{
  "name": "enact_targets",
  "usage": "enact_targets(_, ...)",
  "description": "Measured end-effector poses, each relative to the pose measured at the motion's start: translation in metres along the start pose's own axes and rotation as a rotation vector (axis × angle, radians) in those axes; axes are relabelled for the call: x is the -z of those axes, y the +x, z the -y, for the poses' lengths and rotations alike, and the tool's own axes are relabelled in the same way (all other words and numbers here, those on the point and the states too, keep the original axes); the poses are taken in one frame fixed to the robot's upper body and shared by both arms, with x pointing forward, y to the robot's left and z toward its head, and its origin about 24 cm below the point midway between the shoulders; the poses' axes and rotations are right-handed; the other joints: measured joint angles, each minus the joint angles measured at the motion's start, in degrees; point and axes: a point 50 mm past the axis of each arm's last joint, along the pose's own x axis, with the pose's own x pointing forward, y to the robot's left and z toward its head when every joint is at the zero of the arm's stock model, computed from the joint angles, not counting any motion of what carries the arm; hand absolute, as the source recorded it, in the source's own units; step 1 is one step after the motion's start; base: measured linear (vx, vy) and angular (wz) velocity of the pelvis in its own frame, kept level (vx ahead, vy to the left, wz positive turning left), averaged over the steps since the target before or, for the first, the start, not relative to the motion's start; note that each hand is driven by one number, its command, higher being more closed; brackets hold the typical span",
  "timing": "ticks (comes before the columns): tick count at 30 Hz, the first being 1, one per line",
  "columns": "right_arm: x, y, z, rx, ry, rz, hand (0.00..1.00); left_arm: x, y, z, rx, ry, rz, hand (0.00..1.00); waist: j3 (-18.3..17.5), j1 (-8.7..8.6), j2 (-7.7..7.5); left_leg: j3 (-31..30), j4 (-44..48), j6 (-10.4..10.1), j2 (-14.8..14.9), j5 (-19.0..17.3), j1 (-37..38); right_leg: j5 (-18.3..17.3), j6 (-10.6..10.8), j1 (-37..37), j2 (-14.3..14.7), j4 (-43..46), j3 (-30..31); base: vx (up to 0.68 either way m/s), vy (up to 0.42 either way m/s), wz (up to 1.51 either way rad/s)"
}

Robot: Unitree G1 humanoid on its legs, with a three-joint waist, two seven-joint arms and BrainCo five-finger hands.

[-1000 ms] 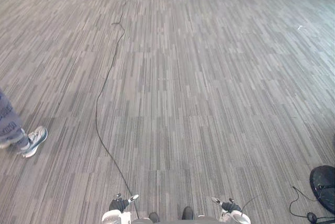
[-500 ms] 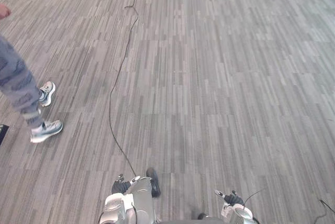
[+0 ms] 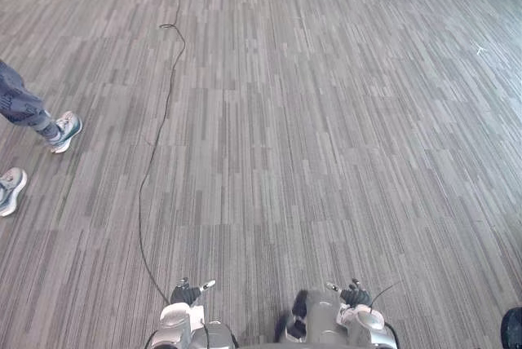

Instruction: Pick up cushions and gather them together orderly.

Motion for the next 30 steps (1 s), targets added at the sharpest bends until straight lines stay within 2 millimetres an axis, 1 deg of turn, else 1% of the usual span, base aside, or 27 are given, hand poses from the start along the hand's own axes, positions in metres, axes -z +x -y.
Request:
enact_targets(1, 0.0, 0.001, 0.011, 0.025, -0.008, -0.003, 0.0, 0.001, -0.001, 0.008, 0.016, -0.01, -0.005, 0.0, 0.36, -0.5, 1.36, -2.49, -0.3, -1.36, 0.77, -0.77, 2.89, 2.99, -5.85, -0.54, 0.43, 6.05, 2.29, 0.61, -0.132, 0.75)
enact_targets(2, -0.001, 0.002, 0.015, 0.031, -0.016, -0.001, 0.0, 0.003, -0.002, 0.012, 0.024, -0.018, -0.008, 0.0, 0.25, -0.42, 2.2, -2.61, 0.18, -1.91, 1.66, -0.46, 3.06, 1.37, -5.88, -0.68, 0.38, 7.78, 1.6, 0.63, -0.184, 0.57)
enact_targets(3, -0.004, 0.002, 0.018, 0.039, -0.013, 0.008, 0.0, 0.006, -0.003, 0.014, 0.027, -0.027, -0.016, 0.0, 0.2, -0.14, 3.47, -3.75, 7.26, -2.07, 4.11, -0.37, 1.26, -2.99, -5.9, -0.05, 0.18, 10.74, 0.33, 0.61, -0.244, 0.42)
enact_targets(4, -0.004, 0.002, 0.019, 0.046, 0.004, 0.009, 0.0, 0.007, -0.003, 0.011, 0.01, -0.064, -0.024, 0.0, 0.47, -0.44, 4.3, -5.49, 22.82, -2.78, 8.15, 0.87, -4.51, -6.45, -6.2, 2.75, 1.11, 11.52, -1.34, 0.61, -0.276, 0.45)
enact_targets(5, -0.004, 0.002, 0.019, 0.047, 0.006, 0.01, 0.0, 0.006, -0.003, 0.011, 0.005, -0.083, -0.022, 0.0, 0.62, -0.44, 4.69, -6.22, 28.86, -2.35, 10.04, 2.45, -6.7, -7.41, -6.5, 4.1, 1.83, 11.4, -1.73, 0.74, -0.294, 0.15)
enact_targets(6, -0.003, 0.001, 0.014, 0.034, -0.001, 0.007, 0.0, 0.007, -0.004, 0.006, -0.018, -0.118, -0.011, 0.0, 1.12, 0.81, 5.51, -8.38, 48.81, -1.79, 16.34, 7.07, -14.16, -10.75, -7.45, 9.73, 5.01, 10.44, -1.89, 0.5, -0.176, -0.11)
enact_targets(7, -0.002, 0.001, 0.013, 0.031, -0.001, 0.006, 0.0, 0.007, -0.004, 0.005, -0.019, -0.119, -0.008, 0.0, 1.17, 0.9, 5.52, -8.37, 50.41, -2.02, 16.9, 6.86, -14.75, -11.07, -7.52, 10.33, 5.33, 10.28, -1.87, 0.62, -0.152, -0.18)
enact_targets(8, 0.002, -0.001, 0.003, 0.009, 0.006, -0.005, 0.0, 0.003, -0.004, 0.0, -0.031, -0.124, 0.013, 0.0, 1.45, 1.22, 5.03, -8.4, 56.84, -2.84, 18.93, 4.67, -18.86, -12.64, -7.8, 14.67, 6.28, 8.68, -1.82, 0.57, -0.092, 0.0)
enact_targets(9, 0.004, -0.002, -0.002, 0.002, 0.012, -0.012, 0.0, -0.003, -0.003, -0.004, -0.039, -0.123, 0.038, 0.0, 1.68, 1.42, 3.89, -7.14, 57.63, -2.47, 18.89, 2.6, -23.62, -13.46, -7.48, 19.64, 6.34, 5.62, -1.6, 0.57, -0.092, 0.04)
enact_targets(10, 0.005, -0.002, -0.004, -0.001, 0.014, -0.014, 0.0, -0.005, -0.003, -0.005, -0.041, -0.124, 0.048, 0.0, 1.72, 1.45, 3.52, -5.95, 56.49, -2.14, 18.74, 1.9, -25.47, -13.63, -7.14, 21.54, 6.32, 3.88, -1.5, 0.65, -0.086, 0.07)
enact_targets(11, 0.007, -0.003, -0.006, -0.005, 0.016, -0.02, 0.0, -0.009, -0.003, -0.006, -0.044, -0.127, 0.069, 0.0, 1.6, 1.73, 3.02, -3.64, 53.1, -0.91, 18.33, 1.1, -29.26, -13.63, -6.82, 24.65, 6.25, 0.83, -1.3, 0.54, -0.019, -0.08)
enact_targets(13, 0.008, -0.004, -0.009, -0.013, 0.01, -0.024, 0.0, -0.019, -0.004, -0.007, -0.044, -0.152, 0.114, 0.0, 1.53, 2.94, 2.64, 0.34, 42.98, -0.22, 16.39, 0.65, -34.72, -14.02, -5.53, 29.02, 5.45, -3.29, -0.13, 0.55, 0.024, -0.23)
enact_targets(14, 0.009, -0.004, -0.011, -0.014, 0.019, -0.03, 0.0, -0.022, -0.004, -0.004, -0.035, -0.16, 0.126, 0.0, 1.83, 3.7, 2.12, 1.36, 32.79, -0.29, 13.56, 2.11, -36.36, -14.16, -5.04, 31.43, 4.43, -4.87, 0.69, 0.58, 0.151, -0.46)
enact_targets(15, 0.009, -0.004, -0.012, -0.016, 0.025, -0.036, 0.0, -0.024, -0.004, -0.001, -0.027, -0.169, 0.136, 0.0, 1.79, 4.74, 2.1, 0.12, 20.28, -0.84, 10.17, 6.81, -37.34, -14.69, -4.15, 34.18, 3.26, -6.91, 2.38, 0.59, 0.182, -0.5)
enact_targets(16, 0.009, -0.004, -0.013, -0.016, 0.025, -0.035, 0.0, -0.024, -0.004, 0.0, -0.026, -0.17, 0.137, 0.0, 1.76, 4.95, 2.1, -0.81, 17.6, -0.8, 9.41, 9.05, -37.35, -14.9, -3.79, 34.93, 3.01, -7.5, 3.06, 0.7, 0.265, -0.87)
enact_targets(17, 0.01, -0.005, -0.015, -0.021, 0.026, -0.04, 0.0, -0.022, -0.004, 0.001, -0.024, -0.171, 0.131, 0.0, 1.17, 5.97, 1.45, -3.83, 15.56, -0.1, 6.98, 17.17, -36.75, -15.32, -3.07, 36.58, 1.91, -9.07, 6.14, 0.6, 0.267, -0.77)
enact_targets(18, 0.014, -0.008, -0.027, -0.045, 0.043, -0.05, 0.0, -0.022, -0.004, -0.004, -0.033, -0.162, 0.133, 0.0, -0.4, 5.74, -0.19, -3.31, 17.22, 1.36, 5.39, 13.92, -36.96, -14.83, -3.51, 36.26, -0.11, -8.55, 8.06, 0.61, 0.274, -0.72)
enact_targets(19, 0.015, -0.008, -0.029, -0.05, 0.045, -0.053, 0.0, -0.023, -0.004, -0.005, -0.036, -0.16, 0.133, 0.0, -0.68, 5.61, -0.61, -3.13, 18.21, 1.59, 5.3, 12.65, -37.18, -14.23, -2.88, 35.65, -0.74, -7.33, 8.59, 0.63, 0.303, -0.34)
enact_targets(20, 0.02, -0.01, -0.03, -0.052, 0.047, -0.065, 0.0, -0.023, -0.003, -0.007, -0.038, -0.157, 0.132, 0.0, -0.95, 5.62, -1.16, -2.51, 20.84, 2.77, 5.51, 10.6, -37.0, -13.25, -0.9, 34.37, -1.74, -3.39, 9.85, 0.74, 0.349, -0.48)
enact_targets(21, 0.023, -0.011, -0.027, -0.047, 0.039, -0.071, 0.0, -0.021, -0.002, -0.01, -0.046, -0.15, 0.121, 0.0, -0.91, 6.15, -2.49, 0.54, 22.65, 3.26, 5.43, 6.47, -32.97, -11.06, 2.66, 28.46, -4.82, 13.45, 12.34, 0.61, 0.293, -0.55)
enact_targets(22, 0.023, -0.011, -0.028, -0.049, 0.034, -0.068, 0.0, -0.021, -0.002, -0.012, -0.048, -0.149, 0.116, 0.0, -0.74, 6.17, -2.89, 1.31, 22.59, 3.27, 5.2, 5.65, -31.34, -9.13, 3.94, 26.23, -5.91, 19.01, 12.75, 0.6, 0.245, -0.62)
enact_targets(23, 0.022, -0.011, -0.028, -0.052, 0.031, -0.062, 0.0, -0.018, -0.001, -0.013, -0.047, -0.14, 0.101, 0.0, -0.65, 5.82, -2.93, 1.64, 22.37, 3.34, 4.88, 3.99, -27.97, -7.17, 5.17, 22.39, -7.63, 30.39, 12.45, 0.54, 0.146, -0.55)
enact_targets(24, 0.015, -0.011, -0.03, -0.064, 0.016, -0.025, 0.0, -0.008, -0.001, -0.013, -0.042, -0.118, 0.052, 0.0, -0.29, 4.4, -2.47, 3.45, 20.35, 3.36, 4.86, 2.81, -20.18, -7.23, 4.01, 17.92, -10.36, 43.19, 8.42, 0.63, 0.16, -0.52)
enact_targets(26, 0.011, -0.011, -0.032, -0.075, 0.008, -0.006, 0.0, -0.005, -0.002, -0.011, -0.034, -0.113, 0.039, 0.0, -0.32, 4.13, -1.76, 5.4, 16.92, 3.26, 5.47, 2.76, -14.65, -8.38, 1.92, 14.56, -10.89, 45.33, 4.58, 0.43, 0.079, -0.55)
enact_targets(27, 0.007, -0.011, -0.033, -0.084, 0.007, 0.014, 0.0, -0.006, -0.002, -0.008, -0.026, -0.112, 0.042, 0.0, -0.36, 4.01, -1.36, 7.46, 13.28, 2.51, 6.14, 2.33, -10.46, -9.35, 0.67, 10.77, -10.55, 43.64, 0.64, 0.48, 0.085, -0.62)
enact_targets(29, 0.001, -0.01, -0.035, -0.092, 0.003, 0.042, 0.0, -0.007, -0.001, -0.006, -0.013, -0.091, 0.039, 0.0, -0.39, 3.34, -1.46, 9.63, 8.5, -0.17, 6.26, 1.49, -6.38, -10.08, 0.47, 5.57, -9.79, 34.8, -5.27, 0.56, 0.059, -0.52)
enact_targets(30, -0.002, -0.008, -0.035, -0.095, -0.016, 0.039, 0.0, -0.007, 0.0, -0.003, -0.002, -0.08, 0.03, 0.0, -0.21, 2.98, -1.76, 11.3, 5.5, -1.18, 5.69, 2.05, -3.39, -9.03, -0.5, 3.9, -8.27, 22.15, -9.49, 0.46, -0.003, -0.48)
